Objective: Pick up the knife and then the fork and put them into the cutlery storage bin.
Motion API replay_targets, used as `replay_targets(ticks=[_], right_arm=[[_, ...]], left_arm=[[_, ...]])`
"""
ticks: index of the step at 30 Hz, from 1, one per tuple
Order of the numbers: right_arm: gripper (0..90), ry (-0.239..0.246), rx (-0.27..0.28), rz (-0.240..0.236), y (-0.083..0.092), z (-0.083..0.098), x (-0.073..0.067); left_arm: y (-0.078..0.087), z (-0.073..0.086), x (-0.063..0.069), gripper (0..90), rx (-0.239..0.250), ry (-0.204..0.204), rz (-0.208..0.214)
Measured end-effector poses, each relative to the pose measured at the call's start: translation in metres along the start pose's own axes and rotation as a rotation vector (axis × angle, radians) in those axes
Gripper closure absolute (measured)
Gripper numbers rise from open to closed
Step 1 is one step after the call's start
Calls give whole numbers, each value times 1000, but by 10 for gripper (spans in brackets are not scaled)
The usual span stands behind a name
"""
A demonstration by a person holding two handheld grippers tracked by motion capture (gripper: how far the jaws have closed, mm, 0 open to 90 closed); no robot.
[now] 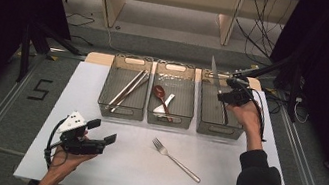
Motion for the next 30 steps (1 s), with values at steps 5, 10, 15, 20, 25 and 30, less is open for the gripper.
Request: replay_targets(ticks=[5,10,15,20,25,30], right_arm=[[805,-15,-21,3,-8,9,4],[805,-21,-33,1,-14,16,5],[804,-23,-54,-2,-19,20,4],[802,-29,-79,7,-26,24,4],[789,-37,-119,29,-31,28,4],[691,-41,-104,4,-26,27,2]], left_arm=[[0,0,0,165,-1,-1,0],[0,0,0,165,-5,-6,1],[0,0,0,165,-1,-3,0],[0,0,0,165,-1,-3,0],[0,0,0,165,0,-1,-1],[0,0,0,165,-1,-1,-1]])
Point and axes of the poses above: each handheld gripper's, and its own axes: y roughly backward along the jaws, z roughly out of its underside, x roughly to its right, the point moved 5 cm from there along -y, roughly forward along the jaws, and after that the axes turned 1 degree about z, right-handed, at the moved point
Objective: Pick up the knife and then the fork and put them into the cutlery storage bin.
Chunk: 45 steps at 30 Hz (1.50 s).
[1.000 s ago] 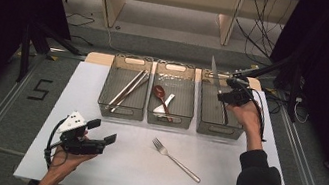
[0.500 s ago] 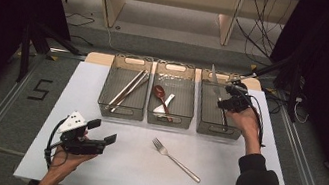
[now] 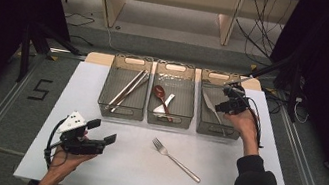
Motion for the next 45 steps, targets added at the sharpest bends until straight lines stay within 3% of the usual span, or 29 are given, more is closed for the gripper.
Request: replay_targets(ticks=[4,10,20,28,40,45], right_arm=[[564,26,26,-32,8,0,-7],[437,104,46,-91,24,6,-32],[351,220,81,-185,48,21,-78],[334,295,85,-280,50,42,-116],[323,381,-31,-286,36,64,-145],[341,424,-108,-251,25,74,-153]], left_arm=[[0,0,0,165,-4,-5,1],[0,0,0,165,-1,0,0],[0,0,0,164,0,-1,-2],[1,0,0,164,-2,-4,-2],[1,0,0,163,-1,-4,-1],[1,0,0,164,-1,-6,1]])
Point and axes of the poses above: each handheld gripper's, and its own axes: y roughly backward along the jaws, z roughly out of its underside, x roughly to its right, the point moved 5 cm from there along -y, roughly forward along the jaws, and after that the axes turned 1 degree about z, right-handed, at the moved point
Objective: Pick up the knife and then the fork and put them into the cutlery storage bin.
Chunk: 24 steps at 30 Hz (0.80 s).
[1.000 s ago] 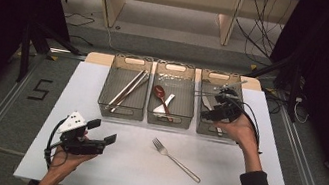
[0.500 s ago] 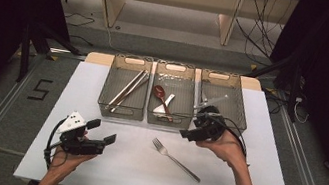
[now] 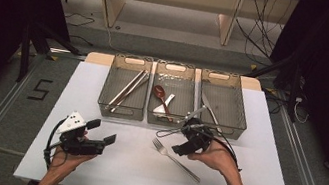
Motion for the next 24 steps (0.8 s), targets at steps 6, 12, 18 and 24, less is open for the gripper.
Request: replay_targets(ticks=[6,12,18,24], right_arm=[[395,31,-63,7,-13,5,-7],[470,65,-117,-8,-22,8,-14],[512,93,-143,-10,-28,11,-16],[586,111,-177,-7,-32,14,-19]], left_arm=[[0,0,0,164,1,2,0],[0,0,0,164,0,1,2],[0,0,0,163,2,0,2],[0,0,1,164,1,-3,3]])
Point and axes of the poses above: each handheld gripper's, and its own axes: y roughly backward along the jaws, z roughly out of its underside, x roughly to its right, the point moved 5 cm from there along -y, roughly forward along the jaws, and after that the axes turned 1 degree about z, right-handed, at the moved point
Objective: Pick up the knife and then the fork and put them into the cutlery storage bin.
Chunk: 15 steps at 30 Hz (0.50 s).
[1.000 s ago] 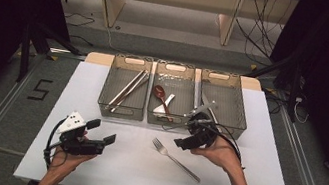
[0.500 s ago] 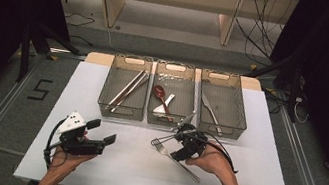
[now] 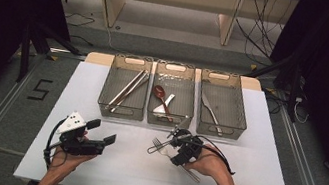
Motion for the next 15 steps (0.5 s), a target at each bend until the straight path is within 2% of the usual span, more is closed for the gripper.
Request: replay_targets(ticks=[9,15], right_arm=[[702,19,-28,3,-7,1,-3],[745,26,-43,15,-8,2,-3]], left_arm=[[0,0,0,164,1,-3,2],[0,0,0,164,1,-2,2]])
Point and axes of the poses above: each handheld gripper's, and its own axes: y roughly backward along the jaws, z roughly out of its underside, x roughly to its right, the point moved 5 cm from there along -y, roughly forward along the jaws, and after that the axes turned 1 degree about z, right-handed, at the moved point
